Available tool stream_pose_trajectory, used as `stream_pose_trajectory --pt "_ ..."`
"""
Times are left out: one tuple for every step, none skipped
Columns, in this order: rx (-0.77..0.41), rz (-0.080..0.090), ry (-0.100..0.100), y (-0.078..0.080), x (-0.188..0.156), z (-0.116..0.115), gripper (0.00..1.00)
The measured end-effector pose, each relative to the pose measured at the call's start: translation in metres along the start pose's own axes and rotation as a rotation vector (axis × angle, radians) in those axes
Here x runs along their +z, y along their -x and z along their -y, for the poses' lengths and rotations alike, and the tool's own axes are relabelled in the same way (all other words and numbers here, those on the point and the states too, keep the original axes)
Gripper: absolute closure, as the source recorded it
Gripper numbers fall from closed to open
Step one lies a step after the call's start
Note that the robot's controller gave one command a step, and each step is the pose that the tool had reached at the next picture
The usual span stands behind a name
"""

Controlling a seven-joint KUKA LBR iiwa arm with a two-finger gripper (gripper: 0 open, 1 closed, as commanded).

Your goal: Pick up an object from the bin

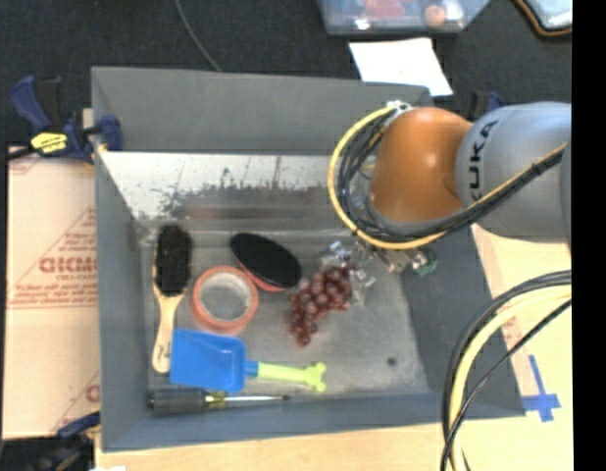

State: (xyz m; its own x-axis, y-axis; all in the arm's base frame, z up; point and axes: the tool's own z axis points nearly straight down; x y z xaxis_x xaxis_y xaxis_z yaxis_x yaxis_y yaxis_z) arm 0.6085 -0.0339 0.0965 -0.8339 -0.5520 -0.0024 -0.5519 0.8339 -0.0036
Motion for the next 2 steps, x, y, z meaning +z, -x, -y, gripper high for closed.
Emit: stream_pose_trajectory --pt "0.001 0.003 -0.002 0.001 -0.051 0.001 1.0" --pt "0.002 0.007 -0.005 0.002 -0.083 0.002 1.0"
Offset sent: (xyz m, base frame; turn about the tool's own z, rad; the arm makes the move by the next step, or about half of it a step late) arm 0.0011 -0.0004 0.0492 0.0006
